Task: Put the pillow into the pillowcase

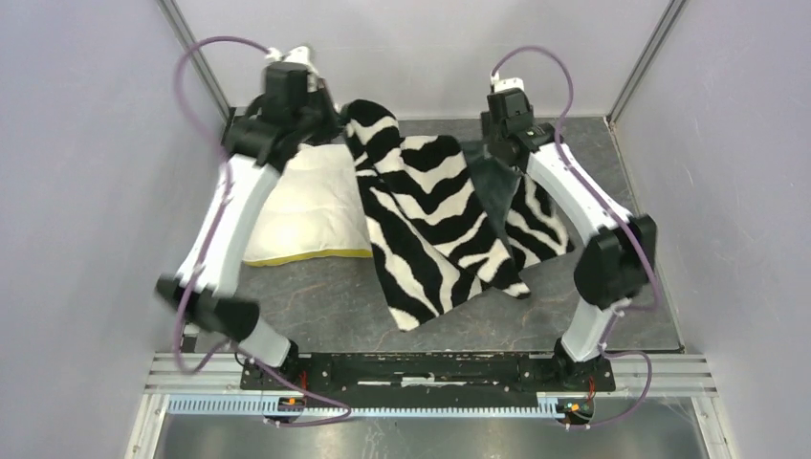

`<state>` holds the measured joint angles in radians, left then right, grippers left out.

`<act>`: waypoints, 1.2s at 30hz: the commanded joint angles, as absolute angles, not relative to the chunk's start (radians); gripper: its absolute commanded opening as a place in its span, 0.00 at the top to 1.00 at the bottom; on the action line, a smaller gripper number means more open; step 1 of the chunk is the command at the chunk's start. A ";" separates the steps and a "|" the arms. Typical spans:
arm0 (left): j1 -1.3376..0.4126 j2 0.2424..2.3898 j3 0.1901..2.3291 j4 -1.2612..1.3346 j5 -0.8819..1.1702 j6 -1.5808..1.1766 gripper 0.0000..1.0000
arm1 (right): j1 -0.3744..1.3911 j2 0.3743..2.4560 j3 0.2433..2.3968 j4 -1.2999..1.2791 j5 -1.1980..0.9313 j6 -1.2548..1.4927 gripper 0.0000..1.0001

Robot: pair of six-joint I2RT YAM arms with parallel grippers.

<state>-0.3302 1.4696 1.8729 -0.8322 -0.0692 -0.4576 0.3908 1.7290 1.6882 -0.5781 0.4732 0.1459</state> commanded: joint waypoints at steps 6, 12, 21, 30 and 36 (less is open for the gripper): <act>-0.308 1.715 1.950 -0.877 -0.143 -0.432 0.50 | 0.370 1.510 1.478 -0.549 0.308 0.192 0.02; -0.335 1.567 1.747 -0.816 -0.120 -0.426 0.22 | 0.505 1.352 1.090 -0.428 0.291 0.210 0.02; -0.602 1.313 1.340 -0.758 -0.233 -0.502 0.16 | 0.638 1.261 0.673 -0.278 0.318 0.318 0.02; -0.776 1.184 0.895 -0.644 -0.334 -0.817 0.15 | 0.706 1.307 0.556 -0.193 0.306 0.389 0.09; -0.855 1.168 0.721 -0.560 -0.377 -0.989 0.15 | 0.727 1.284 0.580 -0.202 0.283 0.398 0.49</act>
